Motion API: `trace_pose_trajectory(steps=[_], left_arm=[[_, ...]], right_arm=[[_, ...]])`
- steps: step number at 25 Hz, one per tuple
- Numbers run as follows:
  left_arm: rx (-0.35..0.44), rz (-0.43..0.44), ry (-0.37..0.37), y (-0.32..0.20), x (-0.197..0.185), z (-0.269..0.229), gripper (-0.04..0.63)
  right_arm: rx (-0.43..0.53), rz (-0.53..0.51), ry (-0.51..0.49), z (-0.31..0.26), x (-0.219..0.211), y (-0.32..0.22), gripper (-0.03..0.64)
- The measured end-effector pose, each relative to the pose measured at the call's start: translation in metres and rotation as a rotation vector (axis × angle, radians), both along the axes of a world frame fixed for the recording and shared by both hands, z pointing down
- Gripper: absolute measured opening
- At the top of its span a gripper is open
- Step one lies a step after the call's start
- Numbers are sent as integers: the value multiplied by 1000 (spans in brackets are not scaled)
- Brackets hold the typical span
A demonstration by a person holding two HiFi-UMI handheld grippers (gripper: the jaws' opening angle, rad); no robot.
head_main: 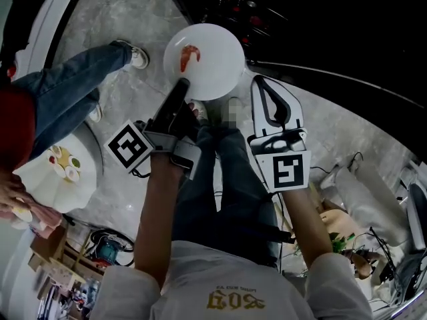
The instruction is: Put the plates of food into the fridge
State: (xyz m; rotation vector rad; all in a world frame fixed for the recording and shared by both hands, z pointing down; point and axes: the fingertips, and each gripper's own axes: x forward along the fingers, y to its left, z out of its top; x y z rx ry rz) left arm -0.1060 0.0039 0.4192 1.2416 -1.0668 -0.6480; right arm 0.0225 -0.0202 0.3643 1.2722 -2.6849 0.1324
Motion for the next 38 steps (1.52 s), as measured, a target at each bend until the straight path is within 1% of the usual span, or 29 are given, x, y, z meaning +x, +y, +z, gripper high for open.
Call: trace_pose_trajectory(steps=[4, 11, 21, 28, 32, 38], left_arm=[[-6, 2, -3, -1, -3, 3, 15], [-29, 9, 5, -21, -1, 34, 15], [-42, 16, 0, -36, -5, 44, 15], [-35, 31, 12, -52, 5, 47, 15], [-37, 49, 15, -64, 11, 56, 15], [-22, 58, 21, -80, 20, 56, 15]], right_arm=[[4, 1, 2, 3, -5, 0, 9], [-3, 8, 12, 34, -6, -20, 11], [-20, 18, -14, 39, -15, -24, 11], [-44, 33, -55, 43, -15, -30, 11], [-41, 38, -46, 52, -11, -37, 11], [-38, 59, -41, 53, 0, -41, 11]])
